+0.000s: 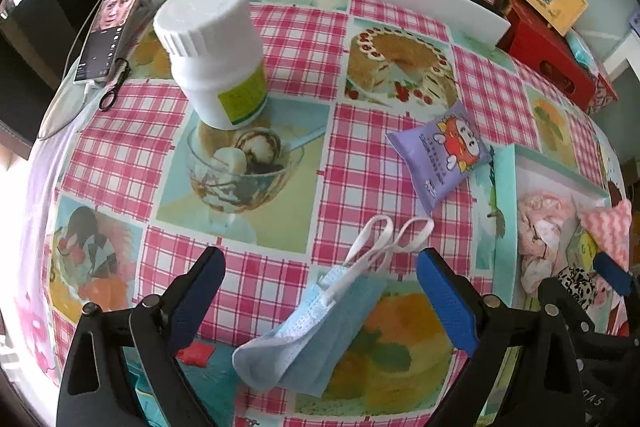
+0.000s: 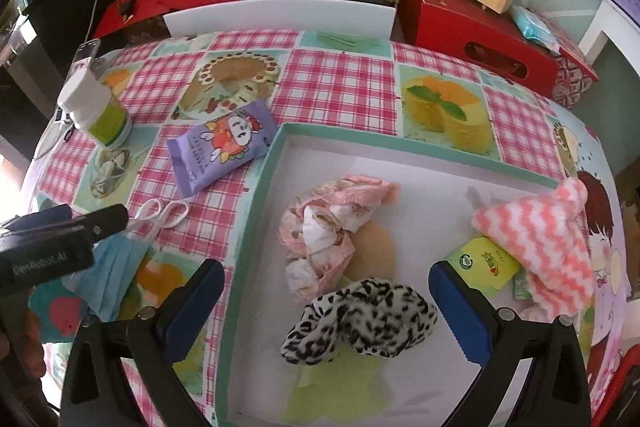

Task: Organize soft objects
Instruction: 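Move both grippers back from the tray toward the remaining items, then grasp the blue face mask with the left gripper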

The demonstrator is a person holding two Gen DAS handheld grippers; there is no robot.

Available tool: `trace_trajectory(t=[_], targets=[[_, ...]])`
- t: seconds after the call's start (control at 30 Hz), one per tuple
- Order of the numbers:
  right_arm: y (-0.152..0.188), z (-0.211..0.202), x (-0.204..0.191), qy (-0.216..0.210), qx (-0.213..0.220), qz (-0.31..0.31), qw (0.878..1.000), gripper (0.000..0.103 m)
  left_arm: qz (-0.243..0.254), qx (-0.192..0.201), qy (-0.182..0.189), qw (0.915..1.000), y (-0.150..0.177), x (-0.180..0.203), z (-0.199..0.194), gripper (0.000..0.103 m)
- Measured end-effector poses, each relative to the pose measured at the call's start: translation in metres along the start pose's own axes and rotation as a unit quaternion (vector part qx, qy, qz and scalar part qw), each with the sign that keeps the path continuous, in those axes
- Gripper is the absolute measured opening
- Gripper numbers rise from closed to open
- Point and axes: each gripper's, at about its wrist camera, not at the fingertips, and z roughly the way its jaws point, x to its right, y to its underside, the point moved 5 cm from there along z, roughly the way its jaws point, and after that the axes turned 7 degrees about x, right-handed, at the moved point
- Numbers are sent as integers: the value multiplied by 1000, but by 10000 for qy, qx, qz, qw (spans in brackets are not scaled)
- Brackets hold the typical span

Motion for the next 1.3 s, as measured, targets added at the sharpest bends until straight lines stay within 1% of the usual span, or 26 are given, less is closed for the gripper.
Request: trace_trajectory(t=[0.07,0.1,0.13,0.2,0.27,0.3,0.33,0.37,0.43,0.47,0.53,0.57,0.67,0.73,0.8,0.83,0.97,1.13,1.3], targets=[[0,-1,0,-4,9,-1,10000,103,114,-15,15,9999,1,3,0,89],[0,0,1,0,7,18,10000,103,152,-39,37,9999,2,5,1,84],[0,0,2,2,4,36,10000,103,186,-74,66,9998,3,7,2,81],[0,-1,4,9,1,77,10000,103,291,-118,57,9995,6,10,5,80],[0,-1,6,17,5,99,9999,103,397,-136,25,9991,8,13,8,73],[0,-1,7,19,7,113,9999,103,414,-172,39,9990,9,15,10,66],[0,-1,7,21,7,122,9999,103,430,-241,71,9988,12,16,14,62],[0,-1,7,27,5,127,9999,103,460,-287,68,9985,14,17,17,60],[0,0,7,34,2,120,9999,103,562,-389,-12,9977,20,19,22,48],[1,0,7,38,2,115,9999,103,608,-369,-47,9975,21,21,23,46],[1,0,6,47,0,104,9999,103,660,-303,-8,9974,23,22,21,26],[1,0,6,53,-3,99,9999,103,654,-286,44,9974,23,23,21,23],[1,2,5,75,-18,85,9999,103,688,-249,53,9973,24,26,22,17],[1,3,5,85,-25,74,9999,103,650,-219,122,9976,23,27,22,14],[1,4,5,104,-28,68,9999,103,619,-180,176,9978,22,29,21,13],[1,4,6,109,-28,66,9999,103,612,-163,197,9978,14,28,22,13],[-1,4,6,101,37,111,9999,103,500,-66,337,9982,4,23,18,13],[-9,-3,5,-24,318,236,9992,103,283,163,499,9982,-9,14,9,12],[-19,-4,-2,-193,432,389,9981,103,75,278,639,9975,-18,5,4,12]])
